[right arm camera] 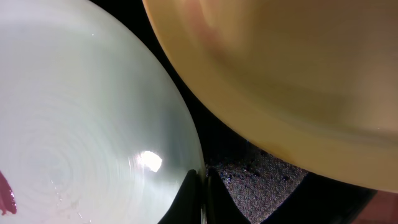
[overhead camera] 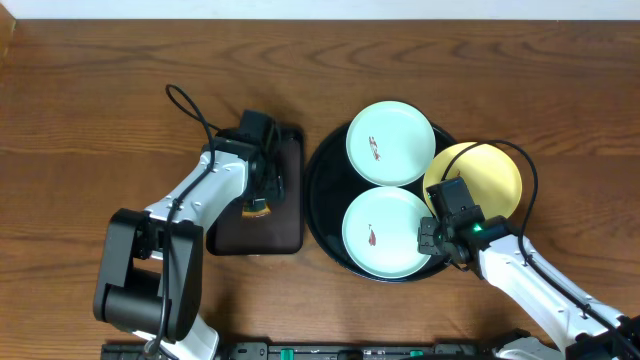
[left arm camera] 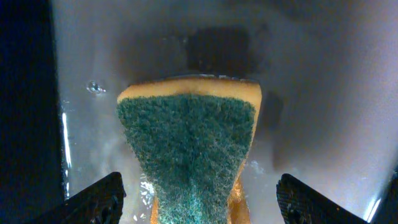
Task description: Clean dirty plates on tray and stack at the side
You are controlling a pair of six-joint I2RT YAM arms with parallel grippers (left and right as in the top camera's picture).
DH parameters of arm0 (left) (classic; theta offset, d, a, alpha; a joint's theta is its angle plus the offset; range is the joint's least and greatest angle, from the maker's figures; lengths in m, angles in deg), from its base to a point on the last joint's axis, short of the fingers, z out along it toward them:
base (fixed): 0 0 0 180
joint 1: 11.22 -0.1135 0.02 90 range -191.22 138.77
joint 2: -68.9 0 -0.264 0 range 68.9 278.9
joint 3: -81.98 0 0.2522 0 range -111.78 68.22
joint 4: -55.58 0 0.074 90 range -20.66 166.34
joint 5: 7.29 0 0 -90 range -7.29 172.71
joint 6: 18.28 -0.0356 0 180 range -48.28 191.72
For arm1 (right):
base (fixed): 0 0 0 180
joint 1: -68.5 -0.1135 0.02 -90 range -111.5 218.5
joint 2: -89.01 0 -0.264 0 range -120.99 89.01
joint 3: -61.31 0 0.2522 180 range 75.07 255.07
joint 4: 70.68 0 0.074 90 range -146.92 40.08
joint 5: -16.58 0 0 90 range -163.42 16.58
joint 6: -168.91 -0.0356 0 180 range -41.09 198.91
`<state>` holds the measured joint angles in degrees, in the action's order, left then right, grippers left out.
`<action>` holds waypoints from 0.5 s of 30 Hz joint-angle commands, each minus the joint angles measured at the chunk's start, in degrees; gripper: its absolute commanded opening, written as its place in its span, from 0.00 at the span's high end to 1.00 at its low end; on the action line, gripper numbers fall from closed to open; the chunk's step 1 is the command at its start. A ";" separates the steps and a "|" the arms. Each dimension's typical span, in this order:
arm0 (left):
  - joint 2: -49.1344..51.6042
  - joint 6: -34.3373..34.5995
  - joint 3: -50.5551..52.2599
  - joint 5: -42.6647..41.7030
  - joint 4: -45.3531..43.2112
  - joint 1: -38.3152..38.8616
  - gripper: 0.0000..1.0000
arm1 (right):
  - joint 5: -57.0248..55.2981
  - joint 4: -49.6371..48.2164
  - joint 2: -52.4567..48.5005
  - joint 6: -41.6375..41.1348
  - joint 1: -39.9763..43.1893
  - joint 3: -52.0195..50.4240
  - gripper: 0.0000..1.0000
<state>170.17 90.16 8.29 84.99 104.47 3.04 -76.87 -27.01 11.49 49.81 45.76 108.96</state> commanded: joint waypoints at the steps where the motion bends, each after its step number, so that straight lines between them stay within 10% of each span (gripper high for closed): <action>1: 1.64 0.33 0.81 1.88 -1.18 -0.09 0.21 | -0.59 0.11 -0.39 0.96 -0.50 -0.57 0.99; 15: 2.47 0.33 1.68 1.84 -2.03 -0.09 0.32 | -0.59 0.13 -0.39 0.96 -0.50 -0.57 0.98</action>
<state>171.64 90.14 8.78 85.91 102.57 3.04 -76.87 -26.99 11.49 49.83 45.76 108.96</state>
